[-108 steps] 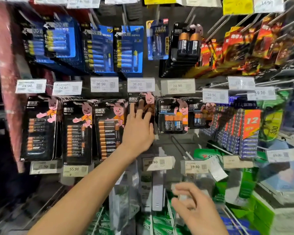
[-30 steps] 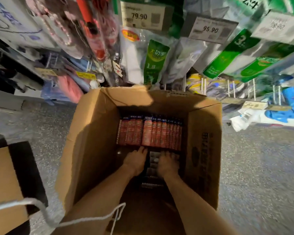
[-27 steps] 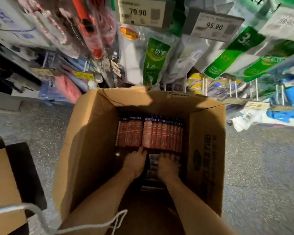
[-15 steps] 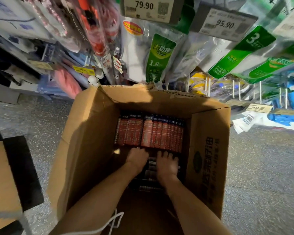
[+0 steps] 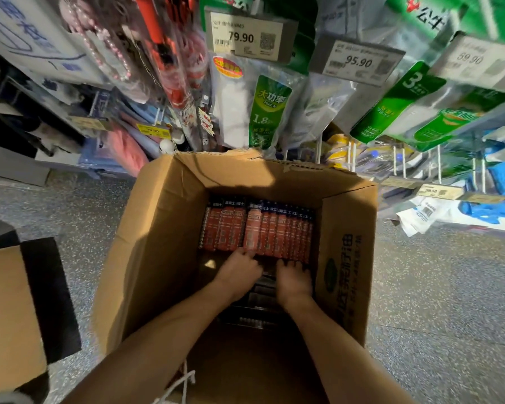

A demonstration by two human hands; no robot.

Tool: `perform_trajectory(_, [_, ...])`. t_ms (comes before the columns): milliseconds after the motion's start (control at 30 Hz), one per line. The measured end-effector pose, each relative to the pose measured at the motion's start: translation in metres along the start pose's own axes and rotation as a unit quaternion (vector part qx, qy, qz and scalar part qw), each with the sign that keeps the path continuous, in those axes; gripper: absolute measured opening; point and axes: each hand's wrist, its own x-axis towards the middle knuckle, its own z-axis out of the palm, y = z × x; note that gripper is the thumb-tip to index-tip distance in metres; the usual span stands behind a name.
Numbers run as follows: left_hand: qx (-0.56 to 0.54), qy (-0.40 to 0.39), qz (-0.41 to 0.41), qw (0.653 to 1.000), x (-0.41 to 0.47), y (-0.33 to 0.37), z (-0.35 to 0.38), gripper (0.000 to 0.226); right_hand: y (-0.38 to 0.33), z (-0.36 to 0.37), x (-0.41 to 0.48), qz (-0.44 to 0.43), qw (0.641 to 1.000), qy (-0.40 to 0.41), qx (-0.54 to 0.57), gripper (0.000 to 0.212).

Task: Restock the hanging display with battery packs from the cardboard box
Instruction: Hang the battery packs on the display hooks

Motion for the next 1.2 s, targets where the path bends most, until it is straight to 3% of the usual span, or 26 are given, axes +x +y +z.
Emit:
perform_trajectory(133, [0.032,0.043,0.052,0.997,-0.026,-0.013,-0.026,0.013,0.007,-0.028,0.0,0.014,0.987,0.034,0.157,0.024])
perform_trajectory(233, [0.055,0.108,0.075,0.99,-0.049,-0.034,-0.044,0.015,0.004,-0.051,0.002,0.002,0.931,-0.031,0.364,0.023])
perform_trajectory(367, [0.074,0.232,0.098,0.965,-0.071,-0.067,-0.054,0.02,-0.005,-0.067,-0.005,-0.009,0.797,-0.101,0.596,0.035])
perform_trajectory(500, [0.052,0.352,0.101,0.929,-0.092,-0.076,-0.066,0.022,-0.006,-0.061,-0.023,-0.015,0.648,-0.177,0.741,0.02])
perform_trajectory(533, [0.048,0.371,0.093,0.923,-0.096,-0.075,-0.069,0.021,-0.007,-0.058,-0.026,-0.022,0.606,-0.217,0.765,0.028])
perform_trajectory(600, [0.028,0.375,0.047,0.925,-0.101,-0.071,-0.073,0.03,-0.008,-0.044,-0.029,-0.029,0.557,-0.304,0.772,0.064])
perform_trajectory(633, [0.008,0.362,0.015,0.932,-0.1,-0.069,-0.073,0.035,-0.01,-0.036,-0.029,-0.039,0.546,-0.326,0.77,0.072])
perform_trajectory(733, [-0.083,0.252,-0.109,0.958,-0.094,-0.059,-0.067,0.03,-0.015,-0.016,-0.032,-0.011,0.541,-0.295,0.787,0.056])
perform_trajectory(800, [-0.182,0.193,-0.195,0.944,-0.09,-0.047,-0.056,0.036,-0.024,-0.007,-0.034,0.01,0.524,-0.268,0.808,0.051])
perform_trajectory(833, [-0.263,0.182,-0.236,0.918,-0.087,-0.039,-0.048,0.039,-0.029,-0.005,-0.035,0.016,0.521,-0.258,0.814,0.051])
perform_trajectory(867, [-0.372,0.176,-0.273,0.869,-0.085,-0.031,-0.042,0.041,-0.034,-0.004,-0.035,0.021,0.523,-0.246,0.816,0.049])
perform_trajectory(933, [-0.586,0.158,-0.354,0.711,-0.077,-0.015,-0.036,0.044,-0.039,0.0,-0.034,0.026,0.554,-0.202,0.807,0.042])
perform_trajectory(1000, [-0.721,0.098,-0.424,0.539,-0.069,-0.003,-0.038,0.044,-0.04,0.003,-0.037,0.05,0.575,-0.151,0.802,0.039])
perform_trajectory(1033, [-0.761,0.063,-0.435,0.478,-0.065,0.002,-0.038,0.047,-0.04,0.006,-0.038,0.066,0.583,-0.125,0.8,0.039])
perform_trajectory(1067, [-0.779,0.034,-0.433,0.453,-0.063,0.007,-0.037,0.049,-0.04,0.011,-0.037,0.083,0.59,-0.1,0.797,0.041])
perform_trajectory(1133, [-0.783,-0.006,-0.418,0.461,-0.059,0.013,-0.03,0.043,-0.039,0.019,-0.035,0.11,0.599,-0.065,0.791,0.047])
perform_trajectory(1200, [-0.777,-0.024,-0.411,0.477,-0.054,0.015,-0.02,0.031,-0.035,0.02,-0.036,0.131,0.584,-0.036,0.8,0.045])
